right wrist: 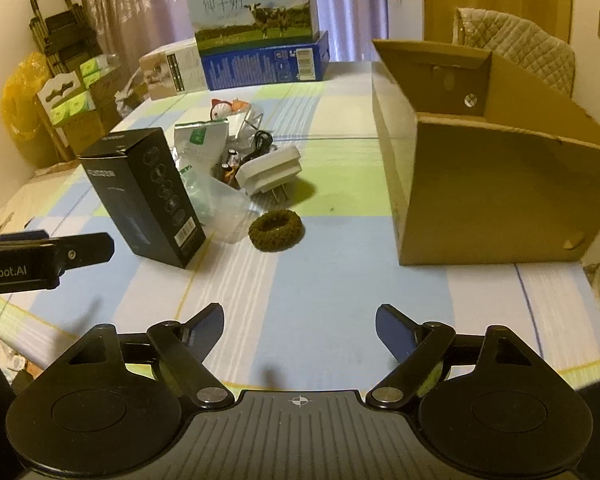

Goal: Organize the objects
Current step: 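Grasp the black FLYCO box with the left tool while the right tool grasps the brown ring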

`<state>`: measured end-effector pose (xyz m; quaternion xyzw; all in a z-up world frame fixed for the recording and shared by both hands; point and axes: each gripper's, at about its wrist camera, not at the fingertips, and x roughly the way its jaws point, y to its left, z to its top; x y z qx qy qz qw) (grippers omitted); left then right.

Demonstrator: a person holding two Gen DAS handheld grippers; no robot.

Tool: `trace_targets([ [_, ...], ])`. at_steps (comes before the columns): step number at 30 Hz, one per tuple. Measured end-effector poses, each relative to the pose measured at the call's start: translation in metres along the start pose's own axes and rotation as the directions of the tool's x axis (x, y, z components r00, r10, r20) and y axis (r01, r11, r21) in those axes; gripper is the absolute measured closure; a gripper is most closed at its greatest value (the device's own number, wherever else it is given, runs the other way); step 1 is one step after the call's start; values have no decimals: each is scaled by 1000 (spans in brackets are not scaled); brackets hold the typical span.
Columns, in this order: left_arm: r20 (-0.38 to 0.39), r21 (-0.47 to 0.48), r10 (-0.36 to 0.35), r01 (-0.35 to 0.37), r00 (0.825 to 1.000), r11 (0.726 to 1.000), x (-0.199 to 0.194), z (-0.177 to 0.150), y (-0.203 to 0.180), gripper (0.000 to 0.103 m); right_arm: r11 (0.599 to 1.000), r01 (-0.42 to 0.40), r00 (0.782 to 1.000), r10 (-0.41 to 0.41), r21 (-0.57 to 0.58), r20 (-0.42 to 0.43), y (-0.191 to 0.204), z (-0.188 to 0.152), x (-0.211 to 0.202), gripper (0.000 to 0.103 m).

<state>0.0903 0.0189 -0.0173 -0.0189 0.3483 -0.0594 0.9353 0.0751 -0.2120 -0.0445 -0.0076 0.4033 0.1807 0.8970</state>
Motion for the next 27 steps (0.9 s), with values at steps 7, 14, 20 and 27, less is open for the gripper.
trace_targets([
  [7, 16, 56, -30, 29, 999, 998, 34, 11, -4, 2, 999, -16, 1000, 15, -35, -12, -2, 9, 24, 24],
  [14, 26, 71, -23, 21, 999, 997, 57, 15, -2, 10, 997, -31, 1000, 31, -77, 1, 4, 21, 51, 24],
  [20, 36, 88, -24, 20, 999, 996, 65, 18, 1, 16, 992, -46, 999, 48, -116, 19, 8, 33, 74, 24],
  [27, 36, 95, -32, 28, 999, 995, 68, 20, 0, 27, 987, -62, 997, 68, -147, 37, 7, 37, 91, 24],
])
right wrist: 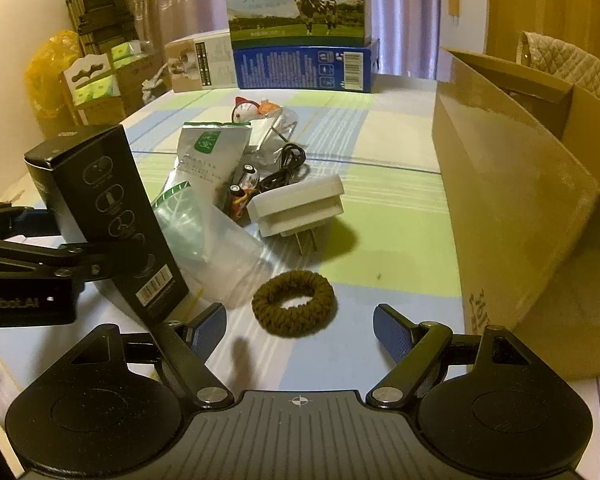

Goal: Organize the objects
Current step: 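Grasp the black FLYCO box with the left tool while the right tool grasps the brown ring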

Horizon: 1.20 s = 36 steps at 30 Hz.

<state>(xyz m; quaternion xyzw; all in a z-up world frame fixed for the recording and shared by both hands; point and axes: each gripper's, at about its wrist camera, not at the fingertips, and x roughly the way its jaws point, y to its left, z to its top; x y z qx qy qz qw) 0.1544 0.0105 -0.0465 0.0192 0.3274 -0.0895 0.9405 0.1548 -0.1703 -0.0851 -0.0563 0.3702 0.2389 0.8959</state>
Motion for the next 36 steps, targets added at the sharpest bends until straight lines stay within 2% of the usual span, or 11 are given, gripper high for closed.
trace_targets([
  [4, 2, -12, 8, -8, 1000, 1000, -3, 2, 0, 27, 1000, -2, 1000, 2, -14, 7, 1, 2, 5, 28],
  [8, 1, -23, 7, -7, 1000, 1000, -4, 5, 1, 27, 1000, -5, 1000, 5, -11, 3, -2, 4, 14, 37],
  [12, -5, -28, 10, -10, 1000, 1000, -5, 7, 1, 27, 999, -2, 1000, 2, -39, 0, 1, 4, 16, 59],
  [13, -8, -30, 9, -10, 1000, 999, -5, 7, 1, 27, 999, 3, 1000, -3, -48, 0, 2, 3, 15, 61],
  [17, -12, -33, 11, -11, 1000, 999, -8, 6, 2, 27, 996, 26, 1000, -27, -85, 1, 8, 2, 13, 87],
  [28, 13, -27, 9, -9, 1000, 1000, -36, 18, -6, 27, 994, 58, 997, -53, -97, 57, 14, 9, -28, 88],
  [36, 70, 11, -32, 31, 997, 999, -68, 57, -30, 27, 991, 122, 980, -113, -47, 165, 6, 43, -92, 88],
])
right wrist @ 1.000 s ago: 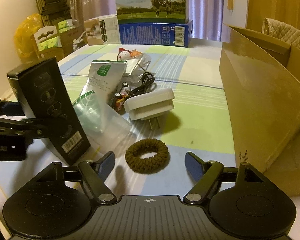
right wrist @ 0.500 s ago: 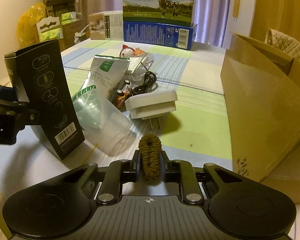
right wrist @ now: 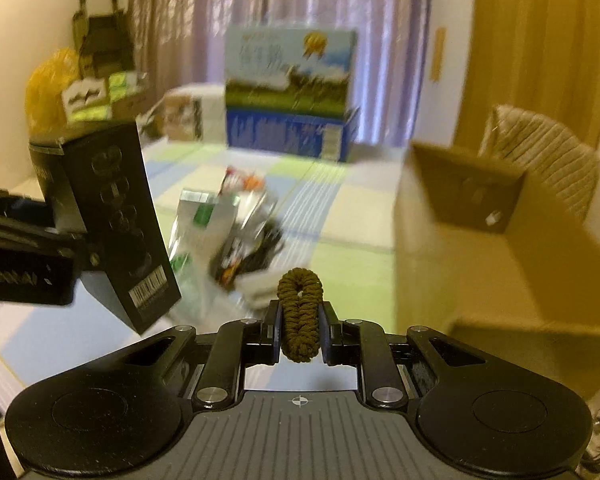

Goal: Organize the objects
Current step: 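Grasp the black FLYCO box with the left tool while the right tool grasps the brown ring, then carry the black box and brown ring into the cardboard box and release both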

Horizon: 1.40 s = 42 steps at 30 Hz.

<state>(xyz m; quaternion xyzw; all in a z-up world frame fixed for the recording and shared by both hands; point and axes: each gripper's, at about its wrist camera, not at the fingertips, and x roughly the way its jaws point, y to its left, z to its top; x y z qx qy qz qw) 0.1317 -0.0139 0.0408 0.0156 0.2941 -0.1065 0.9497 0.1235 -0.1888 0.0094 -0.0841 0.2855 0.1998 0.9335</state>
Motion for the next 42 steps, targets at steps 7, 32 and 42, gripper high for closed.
trace_targets([
  [7, 47, 48, -93, 90, 995, 995, -6, 49, -50, 27, 992, 113, 992, -116, 53, 58, -66, 37, -37, 88],
  [32, -17, 168, -261, 260, 965, 951, 90, 104, -194, 16, 953, 221, 975, -223, 207, -14, -205, 15, -33, 87],
  [42, -3, 132, -213, 212, 977, 968, 77, 102, -166, 14, 956, 201, 979, -202, 216, -17, -202, 12, -30, 87],
])
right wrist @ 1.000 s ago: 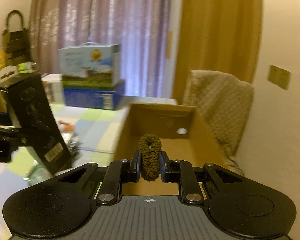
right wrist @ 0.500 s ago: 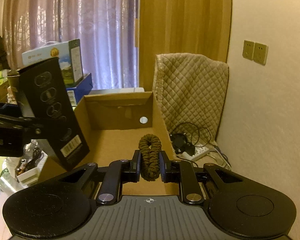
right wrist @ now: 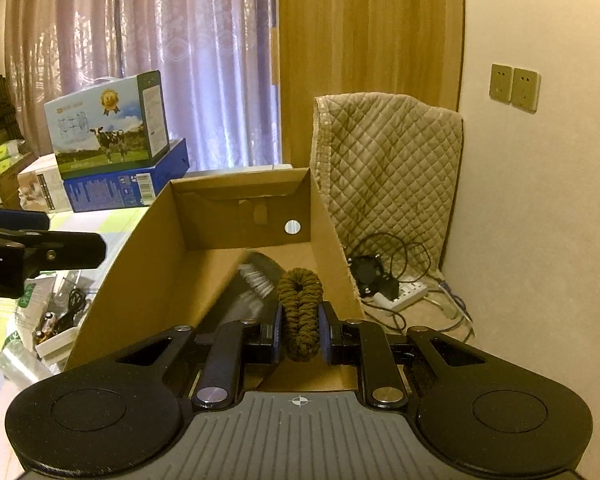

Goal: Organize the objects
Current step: 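Carry the black box and brown ring into the cardboard box and release both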

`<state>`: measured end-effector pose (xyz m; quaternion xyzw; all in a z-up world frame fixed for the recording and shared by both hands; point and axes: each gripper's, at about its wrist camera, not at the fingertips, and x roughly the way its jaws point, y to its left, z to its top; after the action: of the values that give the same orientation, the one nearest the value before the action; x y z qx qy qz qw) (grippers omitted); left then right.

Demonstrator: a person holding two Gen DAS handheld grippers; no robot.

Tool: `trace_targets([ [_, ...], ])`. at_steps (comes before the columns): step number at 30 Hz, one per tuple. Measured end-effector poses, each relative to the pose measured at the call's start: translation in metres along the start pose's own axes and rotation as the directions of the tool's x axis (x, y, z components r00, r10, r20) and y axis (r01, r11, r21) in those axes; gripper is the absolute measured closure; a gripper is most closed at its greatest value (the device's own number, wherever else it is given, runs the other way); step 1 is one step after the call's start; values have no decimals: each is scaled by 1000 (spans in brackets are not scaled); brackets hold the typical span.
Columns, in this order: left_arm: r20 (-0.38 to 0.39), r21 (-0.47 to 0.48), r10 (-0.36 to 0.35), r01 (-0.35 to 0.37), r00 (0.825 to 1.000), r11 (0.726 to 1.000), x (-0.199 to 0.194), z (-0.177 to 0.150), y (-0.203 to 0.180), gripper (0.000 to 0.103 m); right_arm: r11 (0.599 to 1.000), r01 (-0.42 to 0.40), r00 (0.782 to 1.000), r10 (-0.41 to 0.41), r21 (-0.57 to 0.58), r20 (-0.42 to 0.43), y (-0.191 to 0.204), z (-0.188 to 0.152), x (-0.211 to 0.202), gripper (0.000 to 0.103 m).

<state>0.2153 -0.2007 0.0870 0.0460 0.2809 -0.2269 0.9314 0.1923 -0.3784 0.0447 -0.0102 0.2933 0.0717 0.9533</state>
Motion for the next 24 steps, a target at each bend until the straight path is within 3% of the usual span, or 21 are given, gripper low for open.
trace_targets([
  [8, 15, -27, 29, -29, 999, 999, -15, -5, 14, 13, 1000, -27, 999, 27, -9, 28, 9, 8, 0, 87],
  [10, 14, -40, 35, -34, 999, 999, -17, -7, 19, 12, 997, -73, 997, 73, 6, 39, 9, 9, 4, 67],
  [11, 13, -43, 42, -41, 999, 998, -18, -8, 22, 11, 997, -70, 997, 69, 18, 41, 8, 9, 5, 43],
  [12, 12, -45, 49, -48, 999, 998, -19, -9, 25, 11, 998, -63, 997, 61, 29, 53, 8, 9, 5, 31],
  [24, 0, -89, 135, -134, 991, 987, -59, -26, 66, 9, 997, -74, 995, 72, 24, 71, 19, 15, -23, 30],
])
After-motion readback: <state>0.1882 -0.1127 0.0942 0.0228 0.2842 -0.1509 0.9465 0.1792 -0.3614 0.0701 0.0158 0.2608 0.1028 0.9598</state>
